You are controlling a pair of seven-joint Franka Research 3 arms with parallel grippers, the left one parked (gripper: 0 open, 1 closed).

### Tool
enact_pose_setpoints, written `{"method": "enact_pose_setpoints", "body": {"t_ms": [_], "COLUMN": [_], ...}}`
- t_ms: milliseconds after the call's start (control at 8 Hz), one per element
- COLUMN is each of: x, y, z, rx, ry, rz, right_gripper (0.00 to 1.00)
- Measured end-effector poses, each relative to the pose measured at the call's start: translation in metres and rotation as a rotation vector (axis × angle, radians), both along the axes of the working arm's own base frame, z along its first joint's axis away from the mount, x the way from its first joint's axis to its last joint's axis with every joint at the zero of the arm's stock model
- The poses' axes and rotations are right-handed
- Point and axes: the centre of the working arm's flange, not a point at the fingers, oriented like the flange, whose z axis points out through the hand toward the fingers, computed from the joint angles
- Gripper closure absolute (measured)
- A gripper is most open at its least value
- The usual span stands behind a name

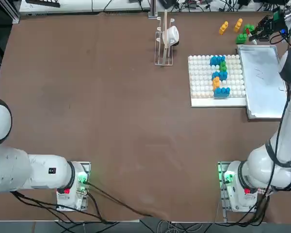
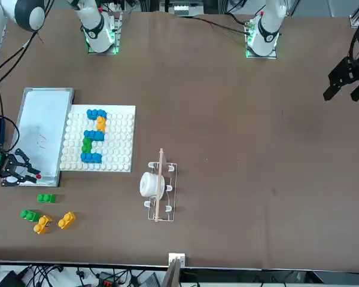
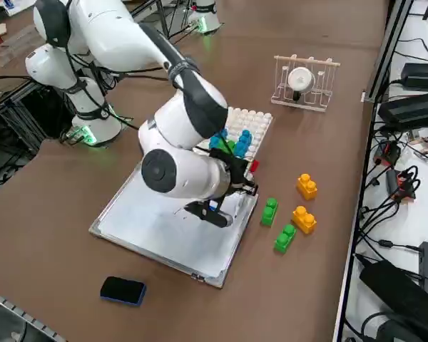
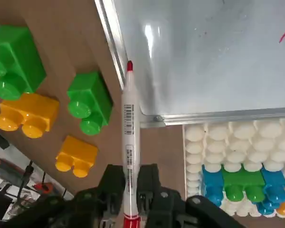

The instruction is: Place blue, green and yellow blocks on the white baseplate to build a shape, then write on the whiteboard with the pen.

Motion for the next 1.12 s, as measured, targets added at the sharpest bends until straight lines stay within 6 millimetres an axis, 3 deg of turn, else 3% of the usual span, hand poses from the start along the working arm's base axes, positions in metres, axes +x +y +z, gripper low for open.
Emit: {"method": "enact_pose_setpoints", "body": {"t_ms": [375, 1125], "x": [0.011, -0.002], "y": [0.021, 0.018], "z": [-0.010, -0.036], "rx": [-0.093, -0.108], "ry": [0.034, 0.104], "rz": [0.018, 0.001], "right_gripper": [0.81, 0.81]}}
